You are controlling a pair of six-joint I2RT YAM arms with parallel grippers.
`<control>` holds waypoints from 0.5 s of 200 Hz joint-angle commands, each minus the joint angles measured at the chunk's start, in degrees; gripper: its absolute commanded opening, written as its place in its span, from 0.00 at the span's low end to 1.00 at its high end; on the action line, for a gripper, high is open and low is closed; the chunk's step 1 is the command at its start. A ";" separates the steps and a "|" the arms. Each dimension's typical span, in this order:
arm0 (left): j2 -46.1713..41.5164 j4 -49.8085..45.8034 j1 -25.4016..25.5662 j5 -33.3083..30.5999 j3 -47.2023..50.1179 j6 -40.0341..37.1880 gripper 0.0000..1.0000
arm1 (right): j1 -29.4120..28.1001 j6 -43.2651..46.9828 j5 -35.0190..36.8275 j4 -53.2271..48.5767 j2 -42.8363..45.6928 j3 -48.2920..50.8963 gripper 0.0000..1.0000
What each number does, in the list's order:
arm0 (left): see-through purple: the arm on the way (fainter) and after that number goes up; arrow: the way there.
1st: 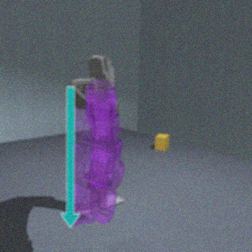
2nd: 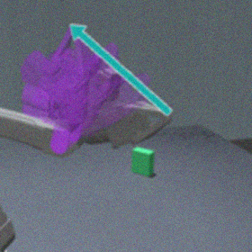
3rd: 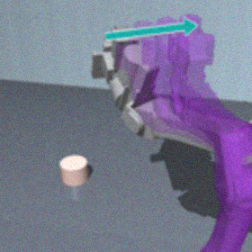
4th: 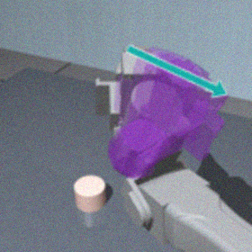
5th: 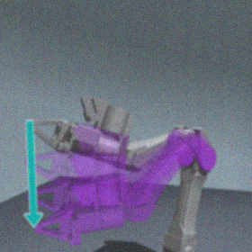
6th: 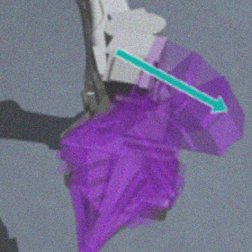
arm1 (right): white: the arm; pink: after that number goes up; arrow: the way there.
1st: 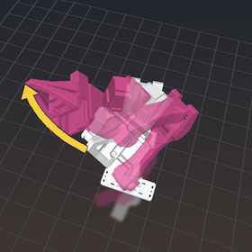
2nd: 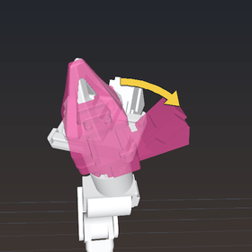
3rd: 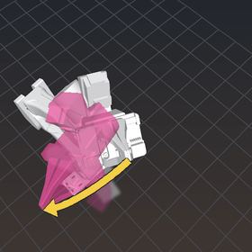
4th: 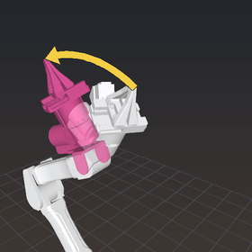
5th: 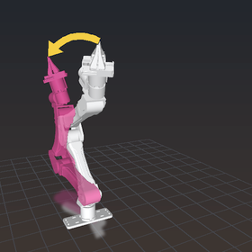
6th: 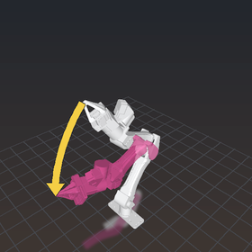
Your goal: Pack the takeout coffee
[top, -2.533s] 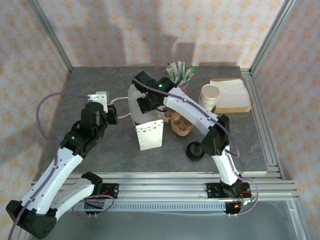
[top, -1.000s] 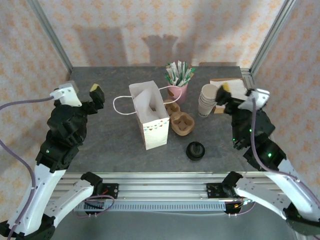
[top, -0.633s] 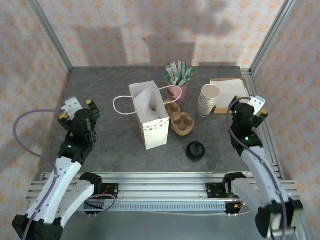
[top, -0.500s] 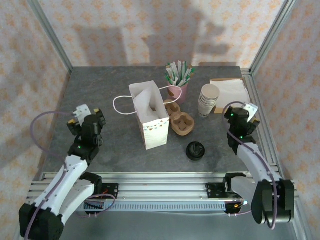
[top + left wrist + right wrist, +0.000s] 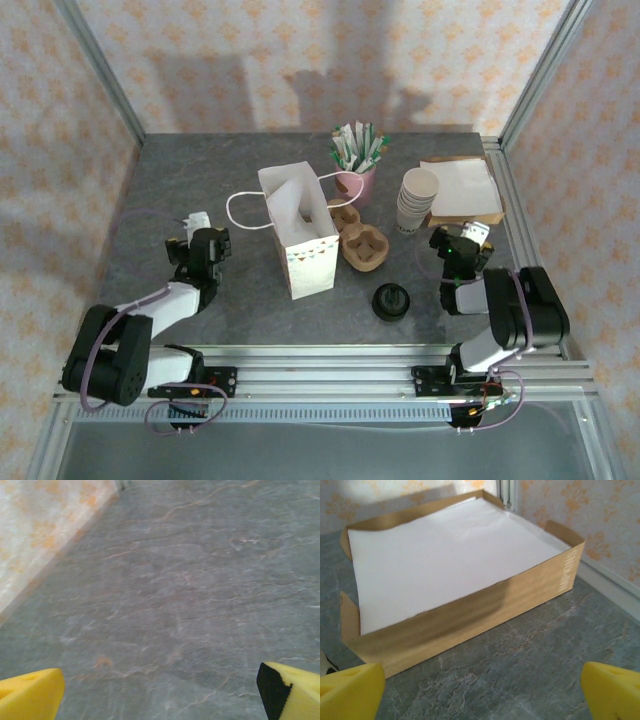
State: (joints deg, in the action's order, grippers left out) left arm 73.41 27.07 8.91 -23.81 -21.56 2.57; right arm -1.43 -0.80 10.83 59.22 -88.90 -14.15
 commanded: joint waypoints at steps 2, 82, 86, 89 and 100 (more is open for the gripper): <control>3.26 11.76 -1.19 8.20 -0.67 -5.58 1.00 | 0.07 0.23 -0.35 0.18 1.64 -2.24 0.99; 12.57 17.40 -5.13 11.59 -1.96 -2.02 1.00 | -0.15 0.57 -0.04 -3.77 0.29 -5.71 0.99; 12.30 16.57 -5.16 11.74 -2.22 -1.91 1.00 | -0.26 0.62 -0.09 -3.68 0.23 -5.71 0.99; 12.30 16.44 -5.13 11.85 -2.28 -1.90 1.00 | -0.24 0.62 -0.15 -3.66 0.22 -5.71 0.99; 12.36 16.67 -5.19 11.84 -2.20 -1.95 1.00 | -0.19 0.75 -0.57 -3.93 0.28 -5.84 0.99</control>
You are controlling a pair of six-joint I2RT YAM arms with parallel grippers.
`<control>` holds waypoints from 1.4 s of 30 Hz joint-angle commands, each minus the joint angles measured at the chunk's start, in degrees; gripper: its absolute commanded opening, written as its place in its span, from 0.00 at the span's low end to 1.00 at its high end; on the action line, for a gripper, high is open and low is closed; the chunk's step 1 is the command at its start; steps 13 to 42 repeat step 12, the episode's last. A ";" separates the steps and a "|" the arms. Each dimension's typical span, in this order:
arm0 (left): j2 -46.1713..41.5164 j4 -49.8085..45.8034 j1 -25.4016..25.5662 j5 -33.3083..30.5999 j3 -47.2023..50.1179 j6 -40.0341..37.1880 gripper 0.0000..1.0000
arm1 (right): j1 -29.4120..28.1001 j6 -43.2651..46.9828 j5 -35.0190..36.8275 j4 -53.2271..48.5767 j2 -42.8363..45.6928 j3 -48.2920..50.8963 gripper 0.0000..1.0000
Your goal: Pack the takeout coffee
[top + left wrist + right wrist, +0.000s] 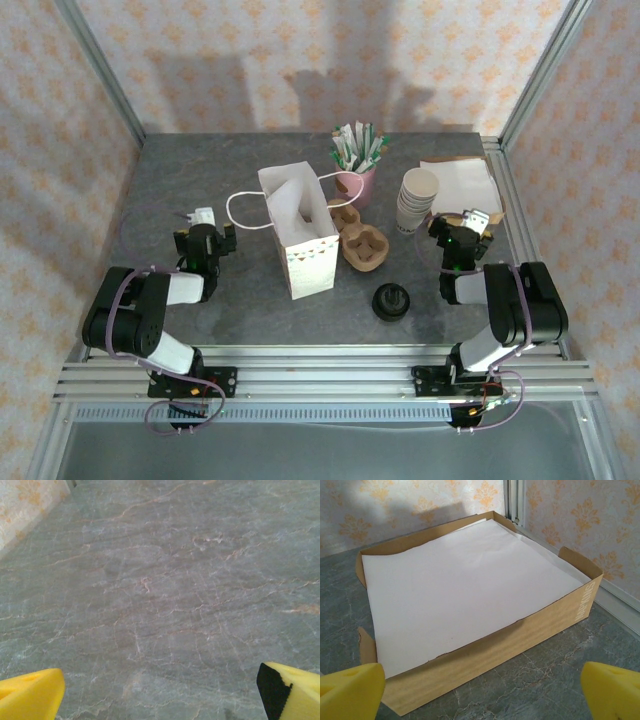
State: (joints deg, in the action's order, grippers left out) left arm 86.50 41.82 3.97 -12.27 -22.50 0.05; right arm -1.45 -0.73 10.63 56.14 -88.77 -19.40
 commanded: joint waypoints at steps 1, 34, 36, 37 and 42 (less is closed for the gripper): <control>-0.73 1.80 -0.22 0.31 -1.29 0.56 1.00 | -0.15 0.71 -0.40 -0.90 0.16 -0.62 0.99; -0.77 2.05 -0.19 0.25 -1.25 0.56 1.00 | -0.52 1.96 -2.72 -3.16 -0.06 -1.92 0.99; -0.77 2.05 -0.19 0.25 -1.25 0.56 1.00 | -0.52 1.96 -2.72 -3.16 -0.06 -1.92 0.99; -0.77 2.05 -0.19 0.25 -1.25 0.56 1.00 | -0.52 1.96 -2.72 -3.16 -0.06 -1.92 0.99; -0.77 2.05 -0.19 0.25 -1.25 0.56 1.00 | -0.52 1.96 -2.72 -3.16 -0.06 -1.92 0.99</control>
